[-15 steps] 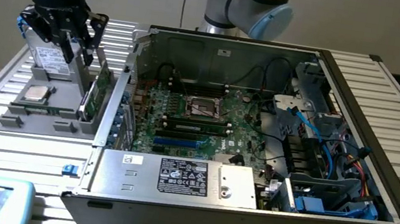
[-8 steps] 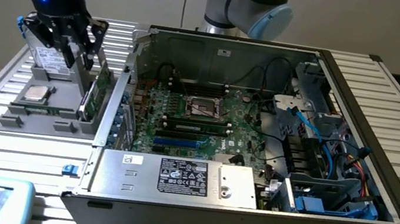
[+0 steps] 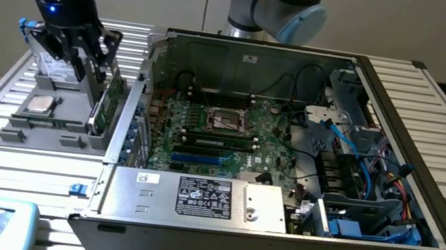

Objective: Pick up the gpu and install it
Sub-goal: 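Pick up the gpu and move the gpu toward the slot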

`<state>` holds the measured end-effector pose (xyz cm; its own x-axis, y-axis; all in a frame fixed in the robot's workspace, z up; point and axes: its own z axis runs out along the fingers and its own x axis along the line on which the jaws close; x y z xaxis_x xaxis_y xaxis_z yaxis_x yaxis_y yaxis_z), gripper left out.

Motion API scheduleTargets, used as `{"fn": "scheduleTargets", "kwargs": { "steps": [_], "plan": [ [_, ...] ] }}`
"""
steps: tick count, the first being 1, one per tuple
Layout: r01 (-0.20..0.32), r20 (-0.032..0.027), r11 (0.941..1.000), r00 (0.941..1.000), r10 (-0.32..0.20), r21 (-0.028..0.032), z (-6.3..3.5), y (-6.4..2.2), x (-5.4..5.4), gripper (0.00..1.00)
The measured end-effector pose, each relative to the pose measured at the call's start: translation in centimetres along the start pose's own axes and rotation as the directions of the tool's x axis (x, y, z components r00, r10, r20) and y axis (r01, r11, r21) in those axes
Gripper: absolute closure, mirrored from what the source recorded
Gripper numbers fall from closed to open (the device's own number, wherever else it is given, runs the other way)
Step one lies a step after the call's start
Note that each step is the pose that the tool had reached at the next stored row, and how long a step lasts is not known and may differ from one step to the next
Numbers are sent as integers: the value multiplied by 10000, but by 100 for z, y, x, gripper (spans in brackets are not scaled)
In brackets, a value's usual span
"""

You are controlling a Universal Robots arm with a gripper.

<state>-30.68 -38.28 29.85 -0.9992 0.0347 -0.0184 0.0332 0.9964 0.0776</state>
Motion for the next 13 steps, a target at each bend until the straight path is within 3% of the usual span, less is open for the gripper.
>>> {"fn": "scheduleTargets", "kwargs": {
  "steps": [6,11,13],
  "plan": [
    [20,66,9999,10000,-19,-115,68,8,2,56],
    [28,142,9999,9999,-26,-162,141,1,7,56],
    [32,199,9997,9998,-27,-249,154,-7,8,56]
  ]
}}
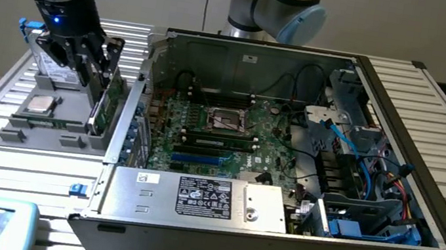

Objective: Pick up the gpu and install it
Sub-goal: 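Pick up the gpu and move the gpu toward the slot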

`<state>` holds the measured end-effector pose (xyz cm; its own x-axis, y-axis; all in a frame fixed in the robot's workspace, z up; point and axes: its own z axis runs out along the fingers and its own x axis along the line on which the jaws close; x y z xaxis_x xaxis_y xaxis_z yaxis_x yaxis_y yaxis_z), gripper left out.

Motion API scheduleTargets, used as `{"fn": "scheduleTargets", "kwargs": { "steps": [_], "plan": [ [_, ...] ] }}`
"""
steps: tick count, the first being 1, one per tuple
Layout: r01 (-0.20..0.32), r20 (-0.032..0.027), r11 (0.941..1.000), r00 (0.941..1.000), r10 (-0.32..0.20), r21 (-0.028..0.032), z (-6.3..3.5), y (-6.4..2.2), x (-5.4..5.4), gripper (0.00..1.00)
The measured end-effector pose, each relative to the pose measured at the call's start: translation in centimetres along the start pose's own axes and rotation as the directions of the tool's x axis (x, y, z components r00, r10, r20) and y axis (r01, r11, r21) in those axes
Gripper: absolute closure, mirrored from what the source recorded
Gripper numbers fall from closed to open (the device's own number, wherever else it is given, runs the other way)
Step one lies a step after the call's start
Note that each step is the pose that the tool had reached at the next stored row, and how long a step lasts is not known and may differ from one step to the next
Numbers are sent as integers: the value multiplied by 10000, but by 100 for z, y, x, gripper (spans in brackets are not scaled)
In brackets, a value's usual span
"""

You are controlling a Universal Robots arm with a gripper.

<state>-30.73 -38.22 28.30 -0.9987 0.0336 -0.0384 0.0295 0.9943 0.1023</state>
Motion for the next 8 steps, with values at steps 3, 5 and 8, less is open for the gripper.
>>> {"fn": "scheduleTargets", "kwargs": {
  "steps": [3,5,8],
  "plan": [
    [-5,21,9997,10000,5,-240,20,-54,0,56],
    [-6,22,9997,10000,6,-264,54,-76,0,56],
    [-8,21,9996,10000,9,-268,107,-87,4,56]
  ]
}}
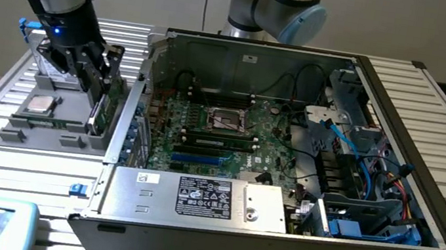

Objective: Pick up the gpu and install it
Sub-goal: 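Pick up the gpu and move the gpu toward the slot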

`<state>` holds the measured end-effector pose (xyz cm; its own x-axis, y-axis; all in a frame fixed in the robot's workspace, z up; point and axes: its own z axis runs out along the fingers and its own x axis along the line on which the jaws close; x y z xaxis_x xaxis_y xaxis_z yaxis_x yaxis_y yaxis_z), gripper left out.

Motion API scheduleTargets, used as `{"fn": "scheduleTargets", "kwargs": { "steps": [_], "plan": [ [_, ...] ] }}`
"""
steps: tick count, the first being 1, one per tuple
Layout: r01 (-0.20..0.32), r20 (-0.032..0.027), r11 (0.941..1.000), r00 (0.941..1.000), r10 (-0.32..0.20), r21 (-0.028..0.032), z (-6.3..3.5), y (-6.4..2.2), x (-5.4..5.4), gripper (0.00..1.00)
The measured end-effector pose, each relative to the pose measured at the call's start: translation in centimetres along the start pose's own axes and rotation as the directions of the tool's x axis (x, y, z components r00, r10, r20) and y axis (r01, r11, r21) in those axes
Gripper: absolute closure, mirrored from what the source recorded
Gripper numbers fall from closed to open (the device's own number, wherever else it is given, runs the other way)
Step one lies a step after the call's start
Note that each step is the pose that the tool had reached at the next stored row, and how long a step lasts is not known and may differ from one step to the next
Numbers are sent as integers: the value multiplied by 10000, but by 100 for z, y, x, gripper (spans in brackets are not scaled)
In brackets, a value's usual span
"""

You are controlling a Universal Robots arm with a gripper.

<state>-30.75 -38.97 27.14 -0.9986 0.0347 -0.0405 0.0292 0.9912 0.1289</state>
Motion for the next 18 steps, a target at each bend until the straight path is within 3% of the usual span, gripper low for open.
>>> {"fn": "scheduleTargets", "kwargs": {
  "steps": [18],
  "plan": [
    [-7,-1,10000,10000,7,-11,321,-42,-18,56]
  ]
}}
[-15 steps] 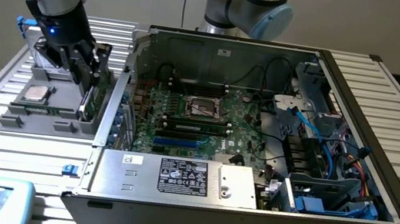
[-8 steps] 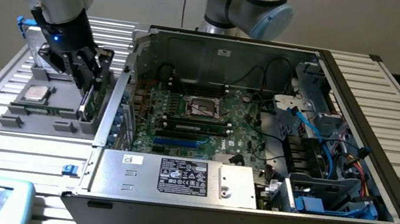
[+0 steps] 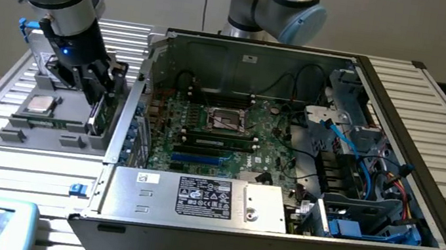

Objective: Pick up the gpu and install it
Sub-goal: 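Pick up the gpu and move the gpu toward the slot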

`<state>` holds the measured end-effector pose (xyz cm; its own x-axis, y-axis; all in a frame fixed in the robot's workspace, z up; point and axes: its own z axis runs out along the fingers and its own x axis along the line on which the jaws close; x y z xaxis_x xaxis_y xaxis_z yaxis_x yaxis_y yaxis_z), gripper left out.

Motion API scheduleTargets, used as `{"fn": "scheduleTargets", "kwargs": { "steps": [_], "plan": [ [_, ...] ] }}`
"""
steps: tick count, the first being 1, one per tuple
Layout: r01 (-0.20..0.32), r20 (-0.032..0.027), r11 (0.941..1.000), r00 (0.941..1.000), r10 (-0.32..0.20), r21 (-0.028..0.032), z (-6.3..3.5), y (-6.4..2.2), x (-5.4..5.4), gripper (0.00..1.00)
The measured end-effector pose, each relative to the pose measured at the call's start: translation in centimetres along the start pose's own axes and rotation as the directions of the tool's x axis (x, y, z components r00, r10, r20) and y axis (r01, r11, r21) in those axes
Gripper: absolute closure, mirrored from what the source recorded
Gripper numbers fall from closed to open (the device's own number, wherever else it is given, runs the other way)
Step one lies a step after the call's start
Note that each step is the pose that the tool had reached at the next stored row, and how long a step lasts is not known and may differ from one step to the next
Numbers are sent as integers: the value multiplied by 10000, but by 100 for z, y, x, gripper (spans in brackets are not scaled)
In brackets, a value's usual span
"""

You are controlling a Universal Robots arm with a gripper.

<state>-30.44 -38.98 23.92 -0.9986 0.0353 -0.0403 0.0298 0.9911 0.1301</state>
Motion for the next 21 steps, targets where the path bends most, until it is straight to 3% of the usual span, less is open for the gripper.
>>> {"fn": "scheduleTargets", "kwargs": {
  "steps": [11,21],
  "plan": [
    [-1,0,10000,10000,1,0,97,-12,-14,56],
    [-4,2,10000,10000,4,31,109,-13,-25,56]
  ]
}}
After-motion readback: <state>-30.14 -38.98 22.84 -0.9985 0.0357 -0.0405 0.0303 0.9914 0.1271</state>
